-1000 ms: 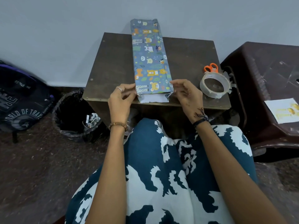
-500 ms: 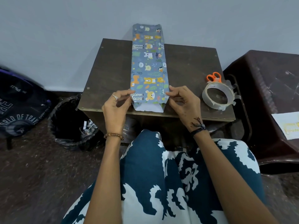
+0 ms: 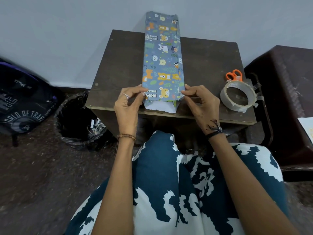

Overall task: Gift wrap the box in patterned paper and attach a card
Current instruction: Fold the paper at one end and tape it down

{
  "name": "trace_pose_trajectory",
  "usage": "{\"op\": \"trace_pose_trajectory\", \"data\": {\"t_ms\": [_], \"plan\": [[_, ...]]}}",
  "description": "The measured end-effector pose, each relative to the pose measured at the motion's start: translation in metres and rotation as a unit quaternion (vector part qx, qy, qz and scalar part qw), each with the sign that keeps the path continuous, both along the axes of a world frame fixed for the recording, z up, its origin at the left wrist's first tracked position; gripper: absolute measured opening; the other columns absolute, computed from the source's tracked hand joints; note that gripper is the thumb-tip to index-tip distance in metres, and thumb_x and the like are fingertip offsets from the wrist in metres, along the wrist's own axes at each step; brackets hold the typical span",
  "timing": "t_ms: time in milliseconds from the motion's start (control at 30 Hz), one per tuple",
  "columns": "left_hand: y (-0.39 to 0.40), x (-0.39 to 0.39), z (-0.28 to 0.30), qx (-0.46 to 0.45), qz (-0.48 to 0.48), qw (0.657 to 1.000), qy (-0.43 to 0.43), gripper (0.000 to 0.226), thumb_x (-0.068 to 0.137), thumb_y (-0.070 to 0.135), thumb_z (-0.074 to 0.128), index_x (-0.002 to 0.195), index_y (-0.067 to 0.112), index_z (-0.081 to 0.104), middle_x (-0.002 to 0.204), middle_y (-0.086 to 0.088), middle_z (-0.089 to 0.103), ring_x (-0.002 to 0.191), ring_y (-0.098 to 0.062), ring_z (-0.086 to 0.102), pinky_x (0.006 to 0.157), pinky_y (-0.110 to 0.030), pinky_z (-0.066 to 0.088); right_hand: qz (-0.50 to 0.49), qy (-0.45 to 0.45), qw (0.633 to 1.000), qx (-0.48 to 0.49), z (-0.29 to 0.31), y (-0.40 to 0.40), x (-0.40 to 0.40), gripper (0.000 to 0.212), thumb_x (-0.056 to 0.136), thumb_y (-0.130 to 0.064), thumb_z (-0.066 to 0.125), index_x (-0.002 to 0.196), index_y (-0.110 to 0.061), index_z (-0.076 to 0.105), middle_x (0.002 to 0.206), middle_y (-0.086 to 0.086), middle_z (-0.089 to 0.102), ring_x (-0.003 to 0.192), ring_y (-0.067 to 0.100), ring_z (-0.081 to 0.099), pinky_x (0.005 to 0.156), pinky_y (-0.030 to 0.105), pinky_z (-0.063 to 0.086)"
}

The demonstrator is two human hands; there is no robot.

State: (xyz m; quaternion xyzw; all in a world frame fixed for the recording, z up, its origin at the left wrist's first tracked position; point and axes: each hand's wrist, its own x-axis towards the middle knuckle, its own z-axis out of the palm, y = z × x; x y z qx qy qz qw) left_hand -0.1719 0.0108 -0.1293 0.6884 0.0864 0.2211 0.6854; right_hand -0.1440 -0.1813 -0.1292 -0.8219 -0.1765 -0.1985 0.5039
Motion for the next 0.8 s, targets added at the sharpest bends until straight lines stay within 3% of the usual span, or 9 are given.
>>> {"op": "trace_pose_trajectory", "data": {"t_ms": [133, 233, 333, 467, 600, 667, 800], "plan": [[-0.001, -0.001, 0.003, 0.03, 0.001, 0.999, 0.021, 0.027, 0.085, 0.0, 0.059, 0.081, 0.026, 0.066, 0.086, 0.007, 0.052, 0.074, -0.012, 0.059, 0.073, -0.027, 0.05, -0.024, 0.009, 1.0, -0.011, 0.003, 0.003, 0.0, 0.009, 0.082, 0.001, 0.065, 0.09, -0.003, 0.069, 0.099, 0.004, 0.061, 0.093, -0.005, 0.059, 0.075, 0.013, 0.049], [-0.006, -0.003, 0.009, -0.003, 0.005, 0.999, 0.052, 0.028, 0.086, -0.004, 0.055, 0.08, 0.022, 0.065, 0.073, -0.001, 0.052, 0.066, -0.014, 0.057, 0.066, -0.024, 0.051, -0.072, 0.037, 0.997, 0.0, 0.006, 0.01, -0.003, 0.012, 0.079, 0.0, 0.066, 0.087, -0.009, 0.07, 0.091, 0.003, 0.054, 0.075, -0.004, 0.055, 0.068, 0.008, 0.044], [-0.014, -0.005, 0.017, -0.074, 0.021, 0.993, 0.085, 0.022, 0.088, -0.006, 0.05, 0.086, 0.009, 0.066, 0.072, -0.004, 0.057, 0.066, -0.016, 0.06, 0.067, -0.021, 0.055, -0.102, 0.095, 0.989, 0.058, 0.011, 0.02, -0.011, 0.018, 0.077, -0.004, 0.066, 0.085, -0.02, 0.068, 0.078, 0.005, 0.06, 0.066, 0.007, 0.056, 0.066, 0.022, 0.049], [-0.021, -0.006, 0.031, -0.193, 0.039, 0.972, 0.13, 0.013, 0.09, 0.004, 0.054, 0.091, 0.002, 0.067, 0.078, -0.007, 0.064, 0.064, -0.011, 0.062, 0.065, -0.02, 0.056, -0.119, 0.164, 0.97, 0.136, 0.017, 0.026, -0.018, 0.018, 0.081, -0.003, 0.065, 0.09, -0.017, 0.071, 0.071, -0.006, 0.067, 0.067, 0.008, 0.062, 0.067, 0.023, 0.055], [-0.02, -0.003, 0.03, -0.184, 0.048, 0.972, 0.141, 0.015, 0.088, 0.004, 0.06, 0.098, -0.004, 0.067, 0.077, -0.005, 0.064, 0.059, -0.007, 0.059, 0.064, -0.019, 0.055, -0.081, 0.236, 0.926, 0.284, 0.02, 0.032, -0.027, 0.021, 0.088, 0.002, 0.057, 0.105, -0.003, 0.067, 0.079, 0.004, 0.068, 0.07, 0.01, 0.065, 0.071, 0.021, 0.056], [-0.018, -0.002, 0.029, -0.181, 0.048, 0.971, 0.146, 0.017, 0.086, 0.0, 0.06, 0.101, -0.005, 0.066, 0.077, -0.004, 0.062, 0.057, -0.006, 0.057, 0.064, -0.018, 0.055, -0.082, 0.266, 0.896, 0.347, 0.024, 0.034, -0.028, 0.017, 0.088, -0.002, 0.059, 0.103, 0.0, 0.067, 0.075, 0.004, 0.068, 0.067, 0.009, 0.063, 0.069, 0.019, 0.055], [-0.015, -0.002, 0.028, -0.183, 0.027, 0.971, 0.153, 0.013, 0.084, -0.005, 0.061, 0.096, -0.001, 0.066, 0.068, 0.002, 0.06, 0.055, -0.003, 0.056, 0.064, -0.015, 0.055, -0.086, 0.282, 0.888, 0.352, 0.027, 0.035, -0.023, 0.008, 0.081, -0.006, 0.069, 0.088, -0.007, 0.069, 0.07, 0.0, 0.068, 0.063, 0.008, 0.064, 0.063, 0.017, 0.054]]}}
